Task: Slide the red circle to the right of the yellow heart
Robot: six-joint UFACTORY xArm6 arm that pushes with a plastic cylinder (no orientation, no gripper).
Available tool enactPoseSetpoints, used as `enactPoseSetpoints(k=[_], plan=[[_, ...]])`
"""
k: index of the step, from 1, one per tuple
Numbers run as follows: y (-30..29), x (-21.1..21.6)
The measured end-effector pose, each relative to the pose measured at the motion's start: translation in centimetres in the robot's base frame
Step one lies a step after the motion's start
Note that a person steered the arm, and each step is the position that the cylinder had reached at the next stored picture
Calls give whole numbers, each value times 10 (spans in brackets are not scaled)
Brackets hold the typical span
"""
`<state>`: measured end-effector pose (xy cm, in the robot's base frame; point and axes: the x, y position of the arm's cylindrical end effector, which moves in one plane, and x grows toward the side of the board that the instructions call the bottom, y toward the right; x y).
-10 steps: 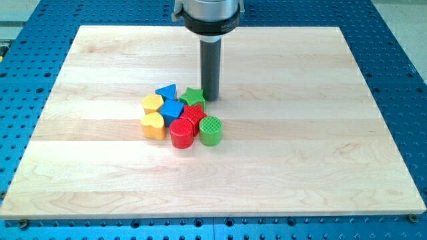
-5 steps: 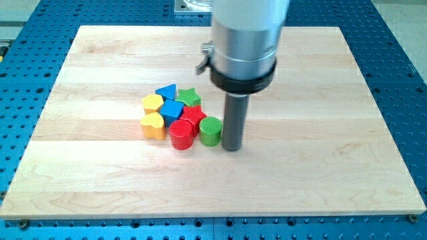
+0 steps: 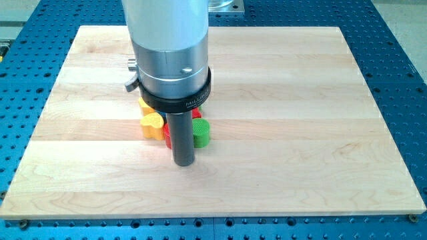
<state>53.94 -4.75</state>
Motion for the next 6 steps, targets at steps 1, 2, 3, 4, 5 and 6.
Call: enactPoseSetpoints(k=[1,2,3,4,5,6], plan=[[-1,-2],[-1,-6],[-1,-8],[-1,-11],[-1,-14],[-1,-15]])
